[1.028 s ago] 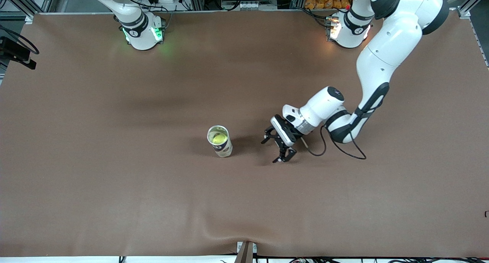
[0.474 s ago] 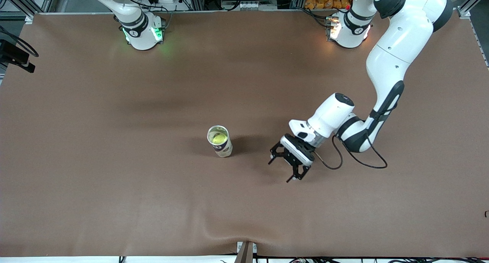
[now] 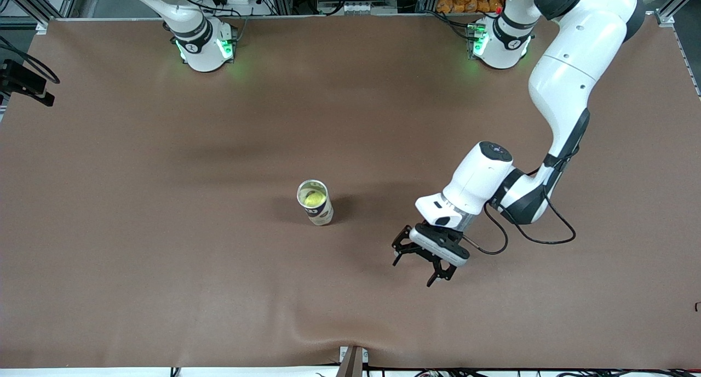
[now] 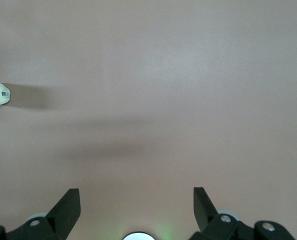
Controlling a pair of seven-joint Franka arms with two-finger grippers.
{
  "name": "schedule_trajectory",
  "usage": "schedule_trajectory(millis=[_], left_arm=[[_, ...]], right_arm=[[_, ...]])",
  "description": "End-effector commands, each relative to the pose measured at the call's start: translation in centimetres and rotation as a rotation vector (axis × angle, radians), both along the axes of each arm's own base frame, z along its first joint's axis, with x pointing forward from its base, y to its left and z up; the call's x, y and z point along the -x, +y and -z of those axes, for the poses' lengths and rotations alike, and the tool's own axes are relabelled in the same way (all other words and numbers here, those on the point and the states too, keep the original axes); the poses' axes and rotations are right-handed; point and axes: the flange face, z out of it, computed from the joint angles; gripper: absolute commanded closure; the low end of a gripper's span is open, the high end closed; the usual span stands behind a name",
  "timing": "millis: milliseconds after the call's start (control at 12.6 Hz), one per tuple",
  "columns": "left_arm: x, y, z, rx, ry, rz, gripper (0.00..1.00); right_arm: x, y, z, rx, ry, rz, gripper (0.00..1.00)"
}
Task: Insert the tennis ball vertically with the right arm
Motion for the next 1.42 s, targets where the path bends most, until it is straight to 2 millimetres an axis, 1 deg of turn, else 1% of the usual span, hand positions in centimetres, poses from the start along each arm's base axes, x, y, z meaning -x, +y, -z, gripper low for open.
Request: schedule_trajectory(millis=[0, 79, 158, 237, 316, 395, 474, 553, 632, 870, 949, 1028, 1107, 1186, 1265, 1344], left_arm=[[-0.9, -0.7, -3.4, -0.03, 0.109, -0.073, 0.0], [-1.1, -0.1, -4.7, -0.055, 0.148, -0.094, 0.0], [-1.0, 0.6, -6.5, -0.074, 0.182, -0.11, 0.0], [-0.9, 1.9, -8.3, -0.101, 0.251, -0.141, 0.0], [-0.2, 3.4, -11.1, -0.169, 0.322, -0.172, 0.0], [0.2, 5.3, -13.4, -0.218, 0.35, -0.207, 0.0], [0.9, 6.7, -16.2, -0.214, 0.39, -0.243, 0.0], [1.9, 8.2, -18.4, -0.213, 0.461, -0.281, 0.0], [3.0, 9.5, -20.2, -0.238, 0.519, -0.317, 0.0], [6.0, 15.3, -26.6, -0.356, 0.556, -0.451, 0.0], [7.2, 16.5, -28.7, -0.378, 0.55, -0.491, 0.0], [8.0, 17.8, -29.7, -0.386, 0.578, -0.52, 0.0], [8.6, 19.3, -29.9, -0.371, 0.649, -0.53, 0.0], [10.0, 20.1, -32.1, -0.366, 0.638, -0.531, 0.0], [11.2, 21.5, -33.4, -0.37, 0.651, -0.549, 0.0], [12.3, 22.6, -34.2, -0.333, 0.7, -0.574, 0.0]], right_arm=[[0.0, -0.1, -0.4, 0.003, -0.008, 0.021, 0.0], [0.0, -0.1, -0.4, 0.003, -0.006, 0.021, 0.0], [0.0, -0.1, -0.4, 0.003, -0.006, 0.021, 0.0], [0.0, -0.1, -0.4, 0.002, -0.008, 0.02, 0.0], [0.0, -0.1, -0.4, 0.002, -0.007, 0.02, 0.0], [0.0, -0.1, -0.4, 0.002, -0.007, 0.02, 0.0], [0.0, -0.1, -0.4, 0.002, -0.007, 0.02, 0.0], [0.0, -0.1, -0.4, 0.002, -0.007, 0.02, 0.0], [0.0, 0.0, -0.4, 0.002, -0.005, 0.019, 0.0], [0.1, 0.0, -0.4, 0.003, -0.003, 0.019, 0.0], [0.0, -0.1, -0.3, 0.003, -0.002, 0.019, 0.0], [0.1, -0.1, -0.4, 0.003, -0.003, 0.019, 0.0], [0.0, 0.0, -0.4, 0.003, -0.003, 0.018, 0.0], [0.0, 0.0, -0.3, 0.003, -0.002, 0.018, 0.0], [0.0, 0.0, -0.4, 0.003, -0.003, 0.018, 0.0], [0.1, 0.0, -0.4, 0.003, -0.003, 0.019, 0.0]])
